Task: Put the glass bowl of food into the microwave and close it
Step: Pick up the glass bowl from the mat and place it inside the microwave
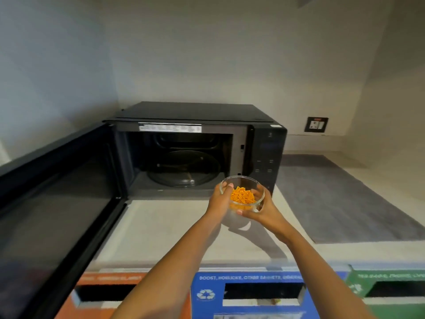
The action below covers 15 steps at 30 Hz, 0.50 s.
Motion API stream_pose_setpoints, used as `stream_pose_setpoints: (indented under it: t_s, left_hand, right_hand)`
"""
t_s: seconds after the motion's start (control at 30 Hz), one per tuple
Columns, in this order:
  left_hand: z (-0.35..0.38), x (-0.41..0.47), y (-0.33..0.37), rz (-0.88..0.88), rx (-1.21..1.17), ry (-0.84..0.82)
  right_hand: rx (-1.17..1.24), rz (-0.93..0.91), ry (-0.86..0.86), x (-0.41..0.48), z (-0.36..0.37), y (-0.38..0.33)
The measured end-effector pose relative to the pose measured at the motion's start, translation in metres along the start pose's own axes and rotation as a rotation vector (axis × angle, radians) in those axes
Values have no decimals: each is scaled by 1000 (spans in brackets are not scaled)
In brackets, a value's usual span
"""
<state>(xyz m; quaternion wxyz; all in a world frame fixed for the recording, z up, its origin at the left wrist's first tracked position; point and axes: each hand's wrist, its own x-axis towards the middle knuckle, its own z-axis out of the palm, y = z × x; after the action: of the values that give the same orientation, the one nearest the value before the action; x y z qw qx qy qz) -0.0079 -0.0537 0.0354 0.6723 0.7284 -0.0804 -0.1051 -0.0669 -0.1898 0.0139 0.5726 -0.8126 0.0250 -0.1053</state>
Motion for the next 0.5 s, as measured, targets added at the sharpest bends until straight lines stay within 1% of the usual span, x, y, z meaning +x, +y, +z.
stream_pose_setpoints:
  t_s: [0.23,0.5]
  left_hand:
    - [-80,34,-4,-42,-31,130]
    - [-131,103,-3,-46,-42,239]
  right_hand:
    - [87,-36,-152,54,70,-21]
    - [43,-101,-191,135,113,-26]
